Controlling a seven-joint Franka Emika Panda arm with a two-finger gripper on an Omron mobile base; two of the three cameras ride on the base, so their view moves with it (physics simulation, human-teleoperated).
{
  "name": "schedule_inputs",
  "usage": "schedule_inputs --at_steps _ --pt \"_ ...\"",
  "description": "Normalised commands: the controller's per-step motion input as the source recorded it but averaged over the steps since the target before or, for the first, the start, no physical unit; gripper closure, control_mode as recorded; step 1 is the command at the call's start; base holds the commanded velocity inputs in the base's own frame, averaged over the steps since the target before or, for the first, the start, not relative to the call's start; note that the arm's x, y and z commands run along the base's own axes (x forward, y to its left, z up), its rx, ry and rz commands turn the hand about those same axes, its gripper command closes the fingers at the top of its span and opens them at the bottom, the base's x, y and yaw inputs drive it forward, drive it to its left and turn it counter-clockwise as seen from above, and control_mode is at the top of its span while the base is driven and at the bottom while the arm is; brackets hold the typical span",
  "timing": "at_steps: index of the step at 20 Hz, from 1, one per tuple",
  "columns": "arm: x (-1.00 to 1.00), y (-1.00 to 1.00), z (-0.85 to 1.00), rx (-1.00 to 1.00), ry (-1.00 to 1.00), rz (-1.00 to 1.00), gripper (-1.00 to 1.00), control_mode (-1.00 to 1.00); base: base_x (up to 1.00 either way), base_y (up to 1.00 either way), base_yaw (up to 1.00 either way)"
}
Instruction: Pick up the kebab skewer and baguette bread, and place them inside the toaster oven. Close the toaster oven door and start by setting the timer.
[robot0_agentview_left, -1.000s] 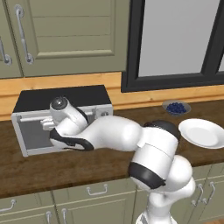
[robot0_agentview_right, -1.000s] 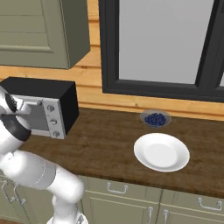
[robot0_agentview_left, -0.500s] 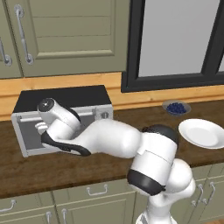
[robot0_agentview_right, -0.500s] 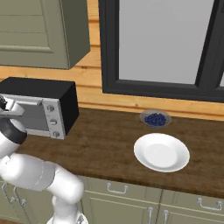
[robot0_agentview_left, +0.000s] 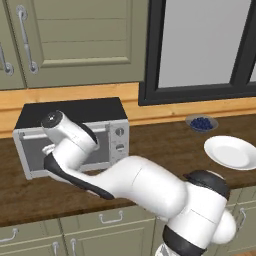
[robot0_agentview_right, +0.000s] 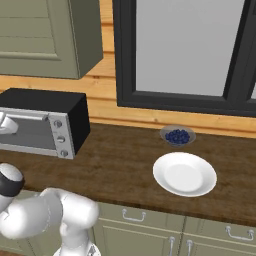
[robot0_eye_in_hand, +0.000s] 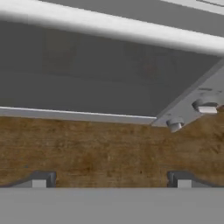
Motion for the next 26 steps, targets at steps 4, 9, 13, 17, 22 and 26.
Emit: schedule_inputs --at_steps 4,9,13,17,22,26 --pt "-0.9 -0.38 0.17 -0.56 0.01 0.47 -1.0 -1.0 0.0 0.0 0.0" --pt "-0.6 -0.42 0.18 -0.65 0.11 0.53 -1.0 -1.0 0.0 0.0 0.0" --pt "-0.16 -0.31 0.11 -0.73 0.3 0.49 -1.0 -1.0 0.0 0.0 0.0" --pt "0.05 -0.3 0.01 -0.74 0.5 0.4 -1.0 -1.0 0.0 0.0 0.0" --pt "0.11 -0.5 0.0 -0.65 0.55 0.33 -1.0 -1.0 0.0 0.0 0.0" --pt "0.03 -0.48 0.11 -0.55 0.48 0.24 -1.0 -1.0 0.0 0.0 0.0"
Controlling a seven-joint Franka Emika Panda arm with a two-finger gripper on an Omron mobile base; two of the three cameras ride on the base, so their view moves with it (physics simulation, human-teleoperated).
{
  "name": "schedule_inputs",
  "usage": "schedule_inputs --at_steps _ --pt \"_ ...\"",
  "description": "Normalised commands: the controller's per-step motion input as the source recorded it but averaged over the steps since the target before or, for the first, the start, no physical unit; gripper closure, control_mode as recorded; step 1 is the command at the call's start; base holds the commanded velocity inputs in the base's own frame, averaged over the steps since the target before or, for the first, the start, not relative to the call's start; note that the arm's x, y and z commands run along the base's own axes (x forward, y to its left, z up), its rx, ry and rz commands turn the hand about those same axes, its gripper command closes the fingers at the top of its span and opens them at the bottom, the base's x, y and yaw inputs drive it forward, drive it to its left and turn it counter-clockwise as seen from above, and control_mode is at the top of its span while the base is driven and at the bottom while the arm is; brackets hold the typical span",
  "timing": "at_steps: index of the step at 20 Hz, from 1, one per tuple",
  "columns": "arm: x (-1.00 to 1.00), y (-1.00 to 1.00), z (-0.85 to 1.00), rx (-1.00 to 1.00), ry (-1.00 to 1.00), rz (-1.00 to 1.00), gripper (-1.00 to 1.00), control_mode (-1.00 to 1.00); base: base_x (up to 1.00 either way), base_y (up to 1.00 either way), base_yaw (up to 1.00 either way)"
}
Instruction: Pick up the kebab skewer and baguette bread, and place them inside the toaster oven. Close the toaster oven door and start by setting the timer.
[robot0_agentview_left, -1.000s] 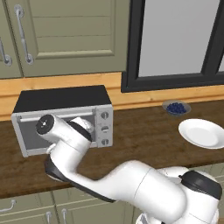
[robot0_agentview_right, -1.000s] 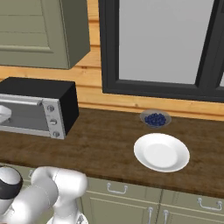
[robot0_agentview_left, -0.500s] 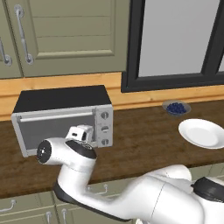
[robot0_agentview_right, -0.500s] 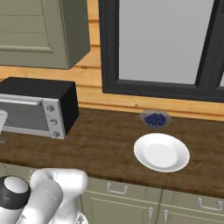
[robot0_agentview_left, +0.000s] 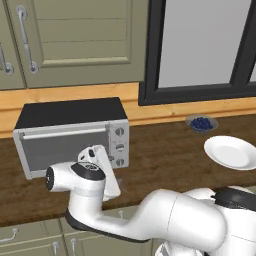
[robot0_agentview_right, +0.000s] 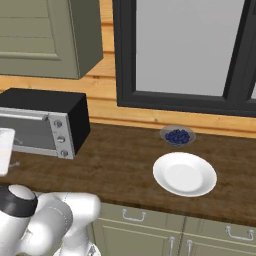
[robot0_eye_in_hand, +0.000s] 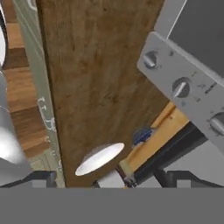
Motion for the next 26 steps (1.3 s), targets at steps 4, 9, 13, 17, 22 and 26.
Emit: schedule_inputs --at_steps 4,9,13,17,22,26 --pt "-0.02 -0.59 0.0 -0.45 0.35 0.18 -1.0 -1.0 0.0 0.0 0.0" --pt "0.0 -0.56 0.0 -0.26 0.2 0.22 -1.0 -1.0 0.0 0.0 0.0" --pt "0.0 -0.24 -0.02 -0.17 0.14 0.35 -1.0 -1.0 0.0 0.0 0.0" --pt "0.0 -0.15 -0.05 -0.08 0.1 0.34 -1.0 -1.0 0.0 0.0 0.0" --pt "0.02 -0.29 0.0 0.0 0.0 0.27 -1.0 -1.0 0.0 0.0 0.0" --pt "0.05 0.0 -0.12 0.0 0.0 0.08 -1.0 -1.0 0.0 0.0 0.0"
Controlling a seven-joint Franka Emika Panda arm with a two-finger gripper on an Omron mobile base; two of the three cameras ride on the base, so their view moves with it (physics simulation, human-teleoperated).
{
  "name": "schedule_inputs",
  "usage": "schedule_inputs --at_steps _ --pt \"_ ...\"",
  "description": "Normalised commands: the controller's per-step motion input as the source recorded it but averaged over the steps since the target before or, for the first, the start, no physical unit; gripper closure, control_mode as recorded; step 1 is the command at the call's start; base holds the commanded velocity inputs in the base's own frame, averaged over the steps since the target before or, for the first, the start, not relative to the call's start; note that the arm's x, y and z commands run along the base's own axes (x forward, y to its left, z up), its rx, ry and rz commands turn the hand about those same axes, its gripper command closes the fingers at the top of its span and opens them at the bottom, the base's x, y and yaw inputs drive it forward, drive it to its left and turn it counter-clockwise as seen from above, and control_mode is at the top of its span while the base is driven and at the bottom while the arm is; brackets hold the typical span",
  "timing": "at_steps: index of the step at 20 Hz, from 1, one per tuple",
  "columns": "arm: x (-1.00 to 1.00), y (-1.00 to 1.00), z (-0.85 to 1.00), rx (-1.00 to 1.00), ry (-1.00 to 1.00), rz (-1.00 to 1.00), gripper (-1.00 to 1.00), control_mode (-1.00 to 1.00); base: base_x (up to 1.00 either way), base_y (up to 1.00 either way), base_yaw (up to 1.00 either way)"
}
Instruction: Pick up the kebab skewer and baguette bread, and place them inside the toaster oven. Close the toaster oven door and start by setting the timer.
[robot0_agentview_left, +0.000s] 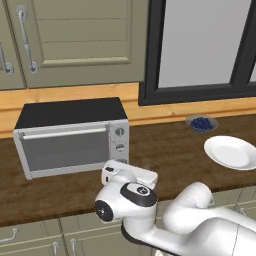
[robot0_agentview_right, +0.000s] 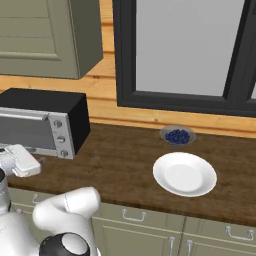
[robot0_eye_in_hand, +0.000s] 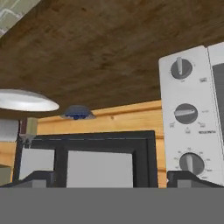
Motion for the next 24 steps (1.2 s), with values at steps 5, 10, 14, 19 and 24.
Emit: schedule_inputs --at_steps 5,10,14,19,24 --pt "0.36 0.03 -0.08 0.0 0.0 0.0 -1.0 -1.0 0.0 0.0 0.0" --pt "0.32 0.13 -0.11 0.0 0.0 0.0 -1.0 -1.0 0.0 0.0 0.0" --pt "0.19 0.36 -0.19 0.0 0.0 0.0 -1.0 -1.0 0.0 0.0 0.0" --pt "0.15 0.3 -0.15 0.0 0.0 0.0 -1.0 -1.0 0.0 0.0 0.0" --pt "0.09 0.06 -0.14 0.0 0.03 0.0 -1.0 -1.0 0.0 0.0 0.0"
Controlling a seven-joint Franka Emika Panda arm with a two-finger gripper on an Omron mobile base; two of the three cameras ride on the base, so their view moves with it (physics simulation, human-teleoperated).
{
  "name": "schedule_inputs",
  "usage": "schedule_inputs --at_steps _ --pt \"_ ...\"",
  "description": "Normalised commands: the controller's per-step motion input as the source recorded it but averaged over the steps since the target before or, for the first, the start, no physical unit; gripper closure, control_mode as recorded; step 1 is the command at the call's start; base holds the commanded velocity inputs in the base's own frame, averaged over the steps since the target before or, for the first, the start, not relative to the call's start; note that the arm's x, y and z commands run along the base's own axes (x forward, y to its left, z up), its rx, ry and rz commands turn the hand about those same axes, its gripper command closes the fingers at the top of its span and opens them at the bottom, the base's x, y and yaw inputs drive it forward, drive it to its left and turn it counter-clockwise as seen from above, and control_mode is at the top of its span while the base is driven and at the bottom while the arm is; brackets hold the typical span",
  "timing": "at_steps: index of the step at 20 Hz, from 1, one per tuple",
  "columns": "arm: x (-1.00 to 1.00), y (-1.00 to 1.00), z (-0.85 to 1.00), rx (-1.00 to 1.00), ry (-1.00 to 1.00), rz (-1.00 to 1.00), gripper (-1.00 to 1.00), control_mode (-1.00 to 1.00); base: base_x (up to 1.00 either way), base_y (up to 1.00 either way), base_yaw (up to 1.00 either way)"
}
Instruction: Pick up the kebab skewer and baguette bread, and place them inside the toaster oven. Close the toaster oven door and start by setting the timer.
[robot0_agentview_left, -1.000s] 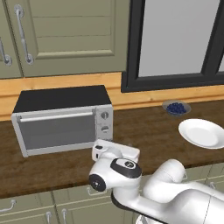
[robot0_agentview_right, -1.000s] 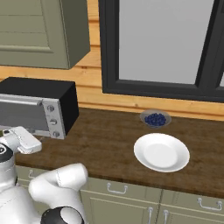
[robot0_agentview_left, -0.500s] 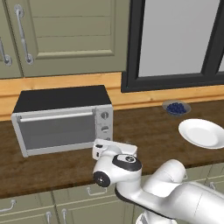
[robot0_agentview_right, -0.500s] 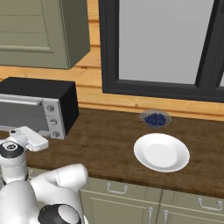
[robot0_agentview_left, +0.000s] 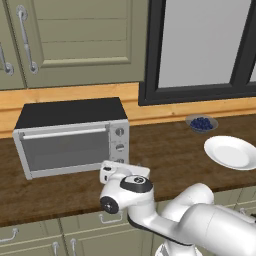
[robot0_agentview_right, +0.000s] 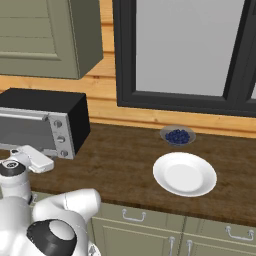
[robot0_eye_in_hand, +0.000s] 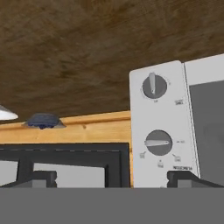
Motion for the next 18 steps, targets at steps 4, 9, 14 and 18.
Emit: schedule_inputs --at_steps 4,9,14,18 --pt "0.0 0.0 -0.2 0.0 0.06 0.0 -1.0 -1.0 0.0 0.0 0.0" --pt "0.11 -0.03 -0.08 0.0 0.02 0.0 -1.0 -1.0 0.0 0.0 0.0" --pt "0.11 -0.23 -0.07 -0.01 0.01 0.03 -1.0 -1.0 0.0 0.0 0.0" --pt "0.14 -0.17 -0.09 -0.02 0.02 0.04 -1.0 -1.0 0.0 0.0 0.0"
